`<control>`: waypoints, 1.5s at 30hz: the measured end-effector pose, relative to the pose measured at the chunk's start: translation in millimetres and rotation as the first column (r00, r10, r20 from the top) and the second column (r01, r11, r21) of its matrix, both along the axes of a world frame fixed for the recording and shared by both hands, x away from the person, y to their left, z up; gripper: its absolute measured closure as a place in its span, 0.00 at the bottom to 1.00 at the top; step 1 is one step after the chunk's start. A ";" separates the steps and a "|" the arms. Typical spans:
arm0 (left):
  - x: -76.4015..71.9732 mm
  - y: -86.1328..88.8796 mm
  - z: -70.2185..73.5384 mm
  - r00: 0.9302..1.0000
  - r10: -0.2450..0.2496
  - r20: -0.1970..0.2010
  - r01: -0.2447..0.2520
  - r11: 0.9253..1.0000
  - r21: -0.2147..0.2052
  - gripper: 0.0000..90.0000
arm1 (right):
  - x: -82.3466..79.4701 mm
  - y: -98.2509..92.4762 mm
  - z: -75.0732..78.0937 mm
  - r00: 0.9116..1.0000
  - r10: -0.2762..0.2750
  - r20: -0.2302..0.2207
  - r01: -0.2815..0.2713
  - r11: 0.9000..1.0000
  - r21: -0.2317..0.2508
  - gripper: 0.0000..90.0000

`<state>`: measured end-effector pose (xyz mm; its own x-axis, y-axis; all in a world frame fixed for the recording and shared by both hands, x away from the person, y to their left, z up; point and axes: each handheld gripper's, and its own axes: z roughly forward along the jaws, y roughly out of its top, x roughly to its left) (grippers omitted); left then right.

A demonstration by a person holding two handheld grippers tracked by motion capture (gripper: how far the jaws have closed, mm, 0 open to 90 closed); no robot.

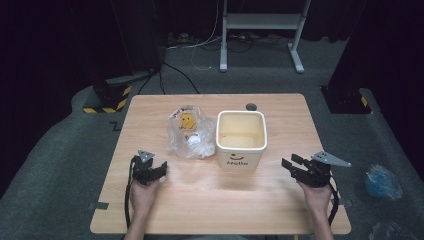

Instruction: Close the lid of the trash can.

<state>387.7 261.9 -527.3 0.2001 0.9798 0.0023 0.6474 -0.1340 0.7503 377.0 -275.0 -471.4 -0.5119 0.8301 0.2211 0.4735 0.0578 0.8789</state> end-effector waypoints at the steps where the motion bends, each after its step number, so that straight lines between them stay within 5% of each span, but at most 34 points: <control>1: 0.0 0.0 0.0 1.000 0.000 0.000 0.000 1.000 0.000 0.36 | 0.2 0.5 -0.7 1.000 -0.001 -0.002 0.001 1.000 -0.001 0.52; 45: -0.3 -0.3 0.0 1.000 0.000 -0.001 0.000 1.000 -0.002 0.36 | 22.5 5.7 -31.2 0.996 -0.042 -0.084 0.034 0.996 -0.087 0.53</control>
<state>387.4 261.6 -527.3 0.2000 0.9798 0.0005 0.6480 -0.1327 0.7500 399.5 -269.3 -502.6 -0.4619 0.8662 0.1905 0.5501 0.1113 0.8277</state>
